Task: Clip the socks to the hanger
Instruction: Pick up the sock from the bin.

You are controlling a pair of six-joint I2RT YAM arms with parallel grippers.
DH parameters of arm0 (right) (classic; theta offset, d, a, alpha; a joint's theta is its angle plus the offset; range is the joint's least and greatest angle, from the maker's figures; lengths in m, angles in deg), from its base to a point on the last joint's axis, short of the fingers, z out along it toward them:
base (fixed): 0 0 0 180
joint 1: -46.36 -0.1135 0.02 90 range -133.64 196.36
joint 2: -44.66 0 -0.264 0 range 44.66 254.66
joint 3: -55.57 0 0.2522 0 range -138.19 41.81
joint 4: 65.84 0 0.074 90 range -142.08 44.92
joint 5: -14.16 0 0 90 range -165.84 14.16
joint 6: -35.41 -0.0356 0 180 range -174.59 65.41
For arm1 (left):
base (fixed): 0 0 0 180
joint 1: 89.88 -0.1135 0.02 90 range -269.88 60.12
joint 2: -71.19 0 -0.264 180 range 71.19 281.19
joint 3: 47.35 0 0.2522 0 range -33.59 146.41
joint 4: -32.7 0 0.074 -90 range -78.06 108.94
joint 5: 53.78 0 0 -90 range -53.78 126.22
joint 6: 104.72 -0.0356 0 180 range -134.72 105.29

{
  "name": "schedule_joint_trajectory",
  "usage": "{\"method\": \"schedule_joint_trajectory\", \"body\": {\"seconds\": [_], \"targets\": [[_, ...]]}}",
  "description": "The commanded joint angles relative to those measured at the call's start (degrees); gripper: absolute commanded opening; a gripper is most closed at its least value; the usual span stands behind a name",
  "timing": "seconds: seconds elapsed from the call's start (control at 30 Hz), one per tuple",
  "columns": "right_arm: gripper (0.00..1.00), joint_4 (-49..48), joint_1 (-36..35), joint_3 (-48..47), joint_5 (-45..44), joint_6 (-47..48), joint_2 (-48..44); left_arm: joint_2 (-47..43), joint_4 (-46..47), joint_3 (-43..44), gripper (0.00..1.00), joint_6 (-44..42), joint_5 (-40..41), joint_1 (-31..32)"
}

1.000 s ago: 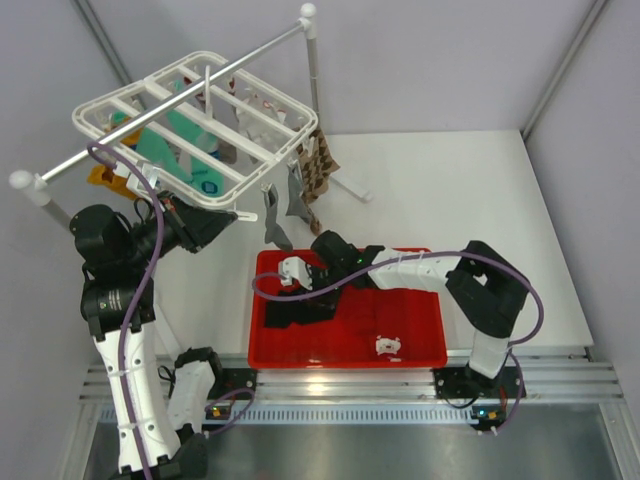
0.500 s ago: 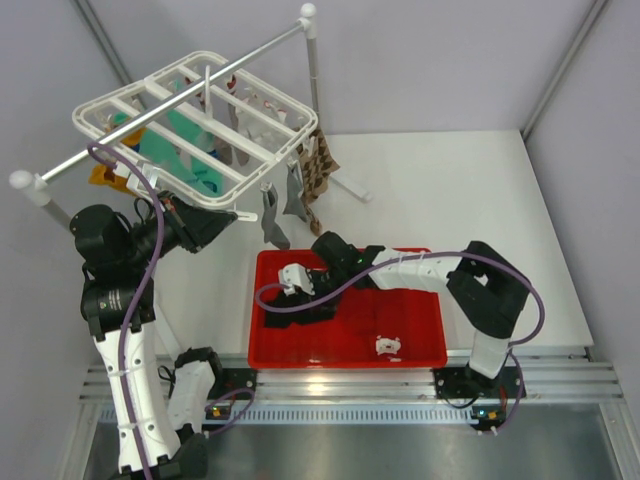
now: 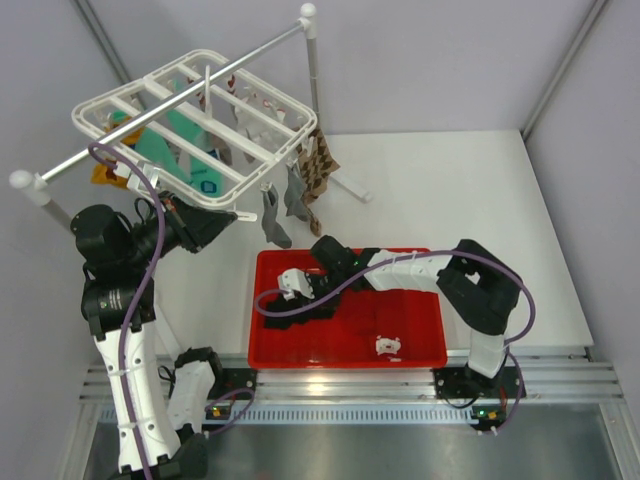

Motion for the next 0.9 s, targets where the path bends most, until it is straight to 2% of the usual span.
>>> {"method": "schedule_joint_trajectory", "body": {"seconds": [0.0,0.07,0.13,0.17,0.53,0.87], "targets": [[0.23,-0.36,-0.75,-1.62,1.54,0.47,-0.26,0.44,-7.72,-1.58,0.0,0.02,-4.95,0.68],[0.27,0.17,-0.75,-1.88,2.33,-0.23,-0.7,0.35,-7.63,-1.67,0.0,0.02,-5.04,0.68],[0.37,0.69,-0.75,-2.14,2.77,-0.76,-1.05,0.35,-7.63,-1.76,0.0,0.02,-5.13,0.6],[0.38,0.78,-0.75,-2.41,2.86,-1.29,-1.06,0.35,-7.72,-1.76,0.0,0.02,-5.13,0.59],[0.34,2.37,-0.93,-6.36,3.83,-3.14,1.76,0.27,-8.42,-1.41,0.0,-0.94,-4.95,0.68],[0.34,3.07,-1.37,-5.31,3.12,-0.86,1.85,0.62,-8.51,-1.58,0.0,-1.3,-5.04,0.68]]}}
